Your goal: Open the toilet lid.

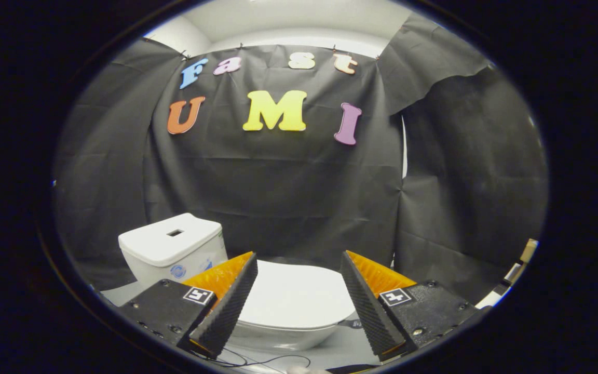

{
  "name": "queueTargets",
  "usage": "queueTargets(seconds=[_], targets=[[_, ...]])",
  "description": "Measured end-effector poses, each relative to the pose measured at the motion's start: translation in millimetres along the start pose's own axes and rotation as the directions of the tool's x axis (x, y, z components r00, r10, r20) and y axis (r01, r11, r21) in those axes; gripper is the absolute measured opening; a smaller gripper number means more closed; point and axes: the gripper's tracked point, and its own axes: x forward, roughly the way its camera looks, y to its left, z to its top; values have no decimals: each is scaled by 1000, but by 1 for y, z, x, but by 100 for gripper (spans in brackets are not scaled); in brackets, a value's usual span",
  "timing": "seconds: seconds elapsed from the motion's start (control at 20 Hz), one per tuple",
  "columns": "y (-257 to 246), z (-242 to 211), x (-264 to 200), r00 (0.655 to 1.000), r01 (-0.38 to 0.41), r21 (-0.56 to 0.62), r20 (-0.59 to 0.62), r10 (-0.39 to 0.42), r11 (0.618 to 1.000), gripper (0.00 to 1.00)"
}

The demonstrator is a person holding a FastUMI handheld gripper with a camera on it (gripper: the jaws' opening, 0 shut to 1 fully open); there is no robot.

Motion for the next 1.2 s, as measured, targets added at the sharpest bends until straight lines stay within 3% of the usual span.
queueTargets(seconds=[0.55, 0.75, 0.95, 1.1, 1.2], targets=[[-26, 22, 42, 999, -42, 58, 12, 41, 997, 100], [-35, 0, 72, 991, -104, 116, -71, 113, 988, 100], [-41, -32, 93, 968, -157, 308, -139, 207, 939, 100], [-67, -60, 112, 963, -113, 429, -176, 206, 896, 100], [-80, -88, 124, 953, -81, 524, -208, 219, 848, 100]])
